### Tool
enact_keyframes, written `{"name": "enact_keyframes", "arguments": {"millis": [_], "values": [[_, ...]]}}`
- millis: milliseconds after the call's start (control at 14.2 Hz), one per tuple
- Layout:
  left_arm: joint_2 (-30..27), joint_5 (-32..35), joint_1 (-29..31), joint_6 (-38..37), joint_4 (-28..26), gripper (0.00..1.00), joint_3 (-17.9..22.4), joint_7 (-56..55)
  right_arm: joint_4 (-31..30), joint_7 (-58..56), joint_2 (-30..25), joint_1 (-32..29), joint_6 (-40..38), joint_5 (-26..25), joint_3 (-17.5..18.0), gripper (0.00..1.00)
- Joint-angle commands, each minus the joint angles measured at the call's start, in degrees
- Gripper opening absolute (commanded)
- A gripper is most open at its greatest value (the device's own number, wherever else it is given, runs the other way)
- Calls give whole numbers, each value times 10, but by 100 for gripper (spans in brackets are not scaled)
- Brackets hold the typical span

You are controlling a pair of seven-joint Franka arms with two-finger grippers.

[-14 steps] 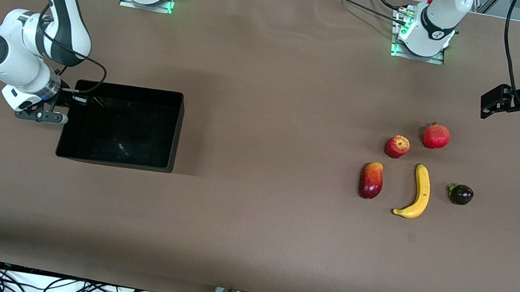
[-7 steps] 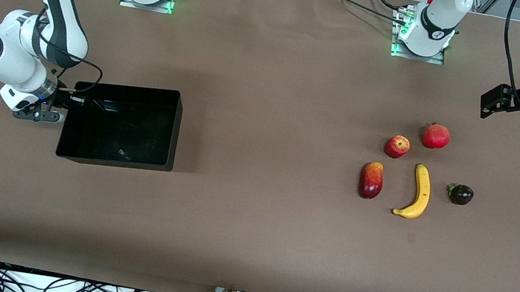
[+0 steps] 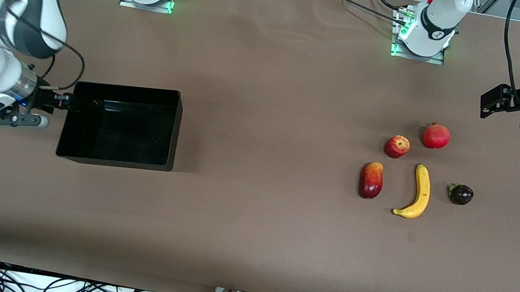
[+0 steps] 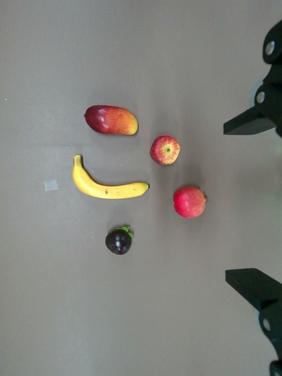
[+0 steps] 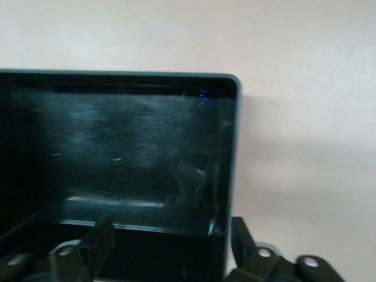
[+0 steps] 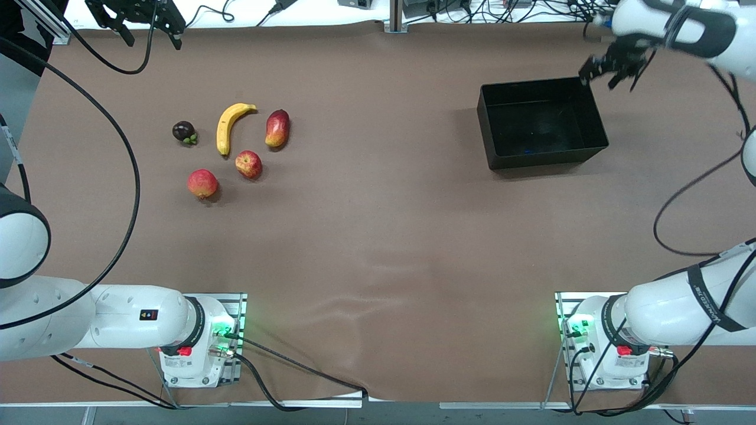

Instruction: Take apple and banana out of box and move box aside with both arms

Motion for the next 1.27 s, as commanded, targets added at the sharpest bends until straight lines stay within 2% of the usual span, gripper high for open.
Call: {"name": "enact_keyframes", "arguments": {"millis": [0,141,352,634,775,1198], "values": [[6,8,-4,-16,17,100,2,-2,51,37,-46,1,-109,-2,16,100],[7,8,-4,-16,17,100,2,-2,72,30,-79,0,-136,-2,19,100],[6,8,-4,-16,17,100,2,-2,137,25,-79,0,-199,-4,19,100],[7,8,-4,-16,17,100,2,-2,139,3,-83,1,-205,-1,19,100],[7,8,-4,-16,17,100,2,-1,137,22,-92,1,-238,-4,20,100],[7,8,-4,-16,17,100,2,-2,140,24,-96,12,-238,-21,21,100]]}}
